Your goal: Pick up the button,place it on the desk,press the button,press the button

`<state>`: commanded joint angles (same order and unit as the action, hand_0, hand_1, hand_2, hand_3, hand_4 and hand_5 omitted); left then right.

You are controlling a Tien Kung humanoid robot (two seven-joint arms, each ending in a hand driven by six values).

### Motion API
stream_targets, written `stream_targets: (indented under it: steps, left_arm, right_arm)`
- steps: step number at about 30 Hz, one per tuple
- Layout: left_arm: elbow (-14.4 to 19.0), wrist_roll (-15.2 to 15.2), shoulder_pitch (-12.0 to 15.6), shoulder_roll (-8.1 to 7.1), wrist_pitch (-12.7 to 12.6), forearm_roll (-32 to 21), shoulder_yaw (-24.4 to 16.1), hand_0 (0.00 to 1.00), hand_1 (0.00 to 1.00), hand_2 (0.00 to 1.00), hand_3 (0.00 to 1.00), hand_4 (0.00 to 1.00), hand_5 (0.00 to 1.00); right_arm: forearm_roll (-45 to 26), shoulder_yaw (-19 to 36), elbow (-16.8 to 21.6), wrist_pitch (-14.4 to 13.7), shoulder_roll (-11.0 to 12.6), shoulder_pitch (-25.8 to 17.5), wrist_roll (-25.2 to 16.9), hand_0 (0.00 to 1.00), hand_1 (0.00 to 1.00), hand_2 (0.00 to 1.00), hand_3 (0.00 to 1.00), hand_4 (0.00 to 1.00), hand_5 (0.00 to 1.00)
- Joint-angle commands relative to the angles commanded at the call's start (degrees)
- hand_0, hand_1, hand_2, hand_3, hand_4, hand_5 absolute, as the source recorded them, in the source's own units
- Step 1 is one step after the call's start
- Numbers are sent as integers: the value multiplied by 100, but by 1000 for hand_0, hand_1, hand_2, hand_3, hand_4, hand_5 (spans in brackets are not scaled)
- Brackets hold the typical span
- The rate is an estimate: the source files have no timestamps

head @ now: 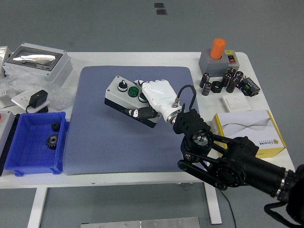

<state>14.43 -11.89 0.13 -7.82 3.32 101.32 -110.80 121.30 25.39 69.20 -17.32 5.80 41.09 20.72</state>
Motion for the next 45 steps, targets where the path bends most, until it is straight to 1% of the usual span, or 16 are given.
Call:
stream_targets:
  steps: [5, 6, 9, 12, 20, 25, 29, 30, 34, 35, 41, 42, 45]
  left_arm:
    - [-2, 4, -9, 6, 10, 46, -22, 690, 681, 642, 777, 853, 730]
    - [-3, 8, -12, 9, 11, 54, -26, 690, 681, 642, 776, 853, 730]
    - [-6, 20, -19, 16, 16, 81, -41, 690, 681, 642, 776, 853, 730]
    - [-6, 23, -24, 34, 18, 98, -46, 690, 681, 642, 776, 851, 729]
    - [-23, 67, -45, 51, 27, 149, -75, 689, 681, 642, 776, 848, 730]
    - [-17, 71, -25, 23, 11, 133, -76, 689, 681, 642, 776, 846, 728]
    - [-22, 89, -16, -5, 2, 128, -80, 689, 681, 642, 776, 846, 728]
    - [-26, 101, -18, -7, 0, 132, -84, 689, 680, 641, 776, 844, 728]
    - [-40, 163, -22, -2, -10, 154, -101, 689, 680, 641, 776, 844, 728]
    - [-44, 181, -24, 2, -13, 160, -105, 688, 679, 641, 775, 838, 723]
    - [-43, 194, -29, 2, -21, 168, -113, 688, 679, 641, 775, 838, 723]
    - [-40, 188, -28, 0, -21, 162, -111, 686, 677, 641, 769, 840, 724]
    - [-30, 148, -23, -2, -15, 141, -94, 686, 677, 641, 769, 840, 724]
  right_arm:
    - [-27, -369, 268, 139, 224, 133, -696, 47, 242, 306, 385, 347, 2]
    - [-67, -463, 280, 164, 263, 159, -850, 72, 251, 307, 385, 355, 2]
    - [-114, -676, 178, 175, 309, 198, -1178, 72, 251, 307, 385, 355, 2]
    - [48, -815, -49, 172, 277, 221, -1344, 79, 249, 307, 383, 362, 2]
    - [197, -1004, -392, 167, 186, 264, -1371, 95, 250, 306, 384, 365, 2]
    - [266, -1015, -475, 206, 177, 268, -1354, 95, 253, 303, 384, 376, 2]
    - [258, -1023, -457, 373, 181, 287, -1286, 95, 253, 303, 384, 376, 2]
    - [270, -1013, -453, 423, 180, 286, -1260, 120, 276, 320, 400, 417, 2]
    - [303, -956, -445, 580, 181, 279, -1174, 120, 276, 320, 400, 417, 2]
    - [292, -950, -448, 609, 181, 277, -1154, 404, 605, 622, 651, 607, 47]
    - [259, -936, -450, 682, 184, 262, -1099, 404, 605, 622, 651, 607, 47]
    - [260, -934, -445, 687, 186, 260, -1096, 762, 817, 813, 860, 929, 352]
    - [257, -931, -438, 696, 189, 257, -1088, 762, 817, 813, 860, 929, 352]
